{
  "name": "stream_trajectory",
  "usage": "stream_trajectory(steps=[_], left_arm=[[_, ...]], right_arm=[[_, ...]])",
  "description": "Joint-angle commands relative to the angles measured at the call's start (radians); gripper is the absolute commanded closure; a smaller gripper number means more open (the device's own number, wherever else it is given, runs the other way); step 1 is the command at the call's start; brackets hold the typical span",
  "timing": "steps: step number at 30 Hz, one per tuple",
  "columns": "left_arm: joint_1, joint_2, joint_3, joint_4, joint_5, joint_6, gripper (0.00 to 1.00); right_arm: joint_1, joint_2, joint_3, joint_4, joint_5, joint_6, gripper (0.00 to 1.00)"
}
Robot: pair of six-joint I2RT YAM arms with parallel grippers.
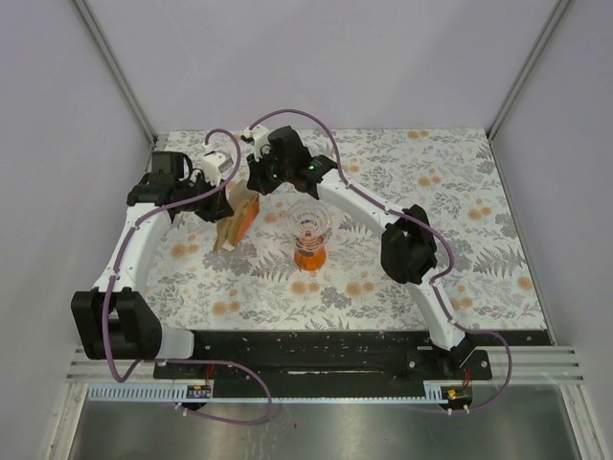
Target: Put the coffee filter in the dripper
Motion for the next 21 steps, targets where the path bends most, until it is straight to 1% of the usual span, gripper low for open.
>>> stream_trajectory(steps=[1,3,4,7,10,14,16,17,18,21], left_arm=[[0.0,0.028,-0.044,0.113,0.073,0.035,1.0],[0.0,0.052,-0.056,0.136,0.064,0.033,1.0],[0.026,0.061,-0.059,0.147,0.065,0.03,1.0],[0.034,0.087,-0.065,0.172,0.077,0.021,1.0],[0.039,0.106,-0.067,0.193,0.082,0.004,1.0],[0.04,0.133,-0.059,0.205,0.094,-0.008,1.0],[0.04,0.146,-0.056,0.205,0.107,-0.013,1.0],[0.04,0.149,-0.053,0.207,0.116,-0.017,1.0],[0.039,0.152,-0.055,0.207,0.12,-0.022,1.0],[0.039,0.157,-0.055,0.218,0.114,-0.048,1.0]], right_arm=[[-0.024,0.066,0.147,-0.09,-0.055,-0.017,1.0],[-0.029,0.088,0.183,-0.121,-0.058,-0.017,1.0],[-0.032,0.094,0.186,-0.126,-0.061,-0.015,1.0],[-0.041,0.099,0.189,-0.124,-0.07,-0.006,1.0],[-0.05,0.105,0.206,-0.127,-0.095,0.001,0.89],[-0.054,0.126,0.249,-0.149,-0.107,-0.002,0.82],[-0.057,0.137,0.266,-0.166,-0.107,-0.006,0.73],[-0.057,0.14,0.27,-0.172,-0.104,-0.008,0.66],[-0.06,0.138,0.272,-0.176,-0.107,-0.006,0.62],[-0.06,0.138,0.283,-0.175,-0.115,-0.006,0.56]])
